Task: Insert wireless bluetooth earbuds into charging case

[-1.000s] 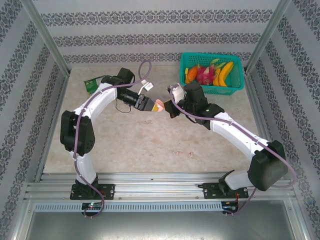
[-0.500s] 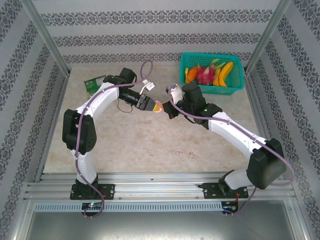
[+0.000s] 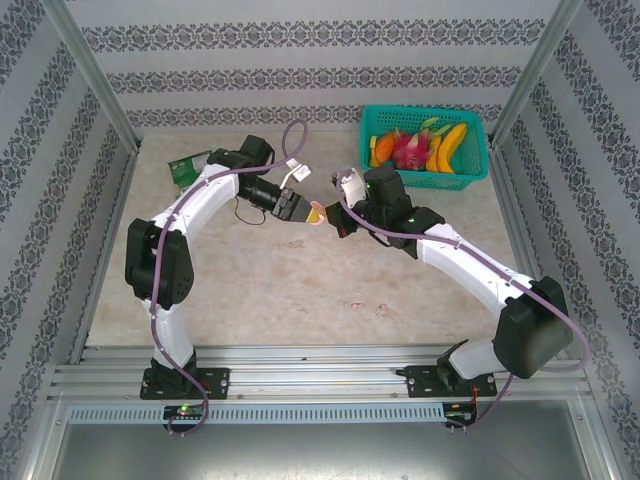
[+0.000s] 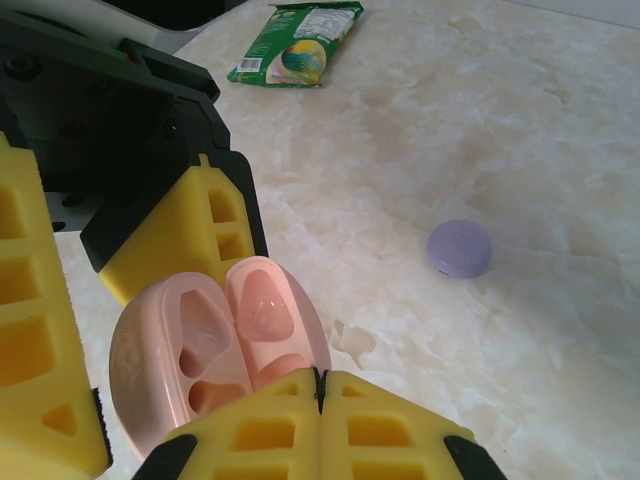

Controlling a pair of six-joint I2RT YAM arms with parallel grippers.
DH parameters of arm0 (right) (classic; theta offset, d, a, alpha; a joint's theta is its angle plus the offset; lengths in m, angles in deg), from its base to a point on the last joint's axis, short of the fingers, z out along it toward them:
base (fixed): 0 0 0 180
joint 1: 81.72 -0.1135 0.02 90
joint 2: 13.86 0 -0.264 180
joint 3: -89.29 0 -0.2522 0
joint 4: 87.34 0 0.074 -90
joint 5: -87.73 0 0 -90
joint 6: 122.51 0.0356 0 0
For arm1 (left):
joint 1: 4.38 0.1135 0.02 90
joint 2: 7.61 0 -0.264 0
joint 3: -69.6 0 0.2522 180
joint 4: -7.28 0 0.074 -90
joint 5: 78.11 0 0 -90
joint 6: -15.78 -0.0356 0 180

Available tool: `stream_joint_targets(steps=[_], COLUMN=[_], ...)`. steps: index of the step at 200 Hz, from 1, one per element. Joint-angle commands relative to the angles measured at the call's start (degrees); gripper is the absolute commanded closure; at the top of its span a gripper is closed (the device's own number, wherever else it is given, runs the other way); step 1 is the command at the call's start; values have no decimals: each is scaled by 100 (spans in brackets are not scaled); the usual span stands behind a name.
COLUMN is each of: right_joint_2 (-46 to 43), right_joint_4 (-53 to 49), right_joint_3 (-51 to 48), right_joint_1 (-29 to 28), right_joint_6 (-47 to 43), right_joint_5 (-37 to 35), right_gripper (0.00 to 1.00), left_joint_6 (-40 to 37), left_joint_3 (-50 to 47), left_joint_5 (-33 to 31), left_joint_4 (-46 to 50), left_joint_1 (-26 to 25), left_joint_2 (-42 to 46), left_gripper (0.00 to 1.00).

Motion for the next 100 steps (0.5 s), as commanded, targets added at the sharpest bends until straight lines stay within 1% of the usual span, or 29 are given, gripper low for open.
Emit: stream_joint_targets(steps=[1,69,91,100], right_joint_2=[-30,-33,-28,-33], right_joint_4=[10,7,13,20], right_joint_3=[103,85,85,85], right_joint_1=[70,114,114,114], right_joint_6=[-55,-46,-37,-28], right_joint_5=[-31,-13,-7,-11], right_gripper=[100,100,100,100], left_joint_6=[-302,-314,-312,-315], left_joint_3=[150,163,160,158], left_joint_5=[214,259,258,264], left_joint_4=[299,304,289,295], left_joint_1=[-33,-30,-34,-36], left_joint_2=[-56,-75,-96,-95], left_gripper=[60,68,72,76])
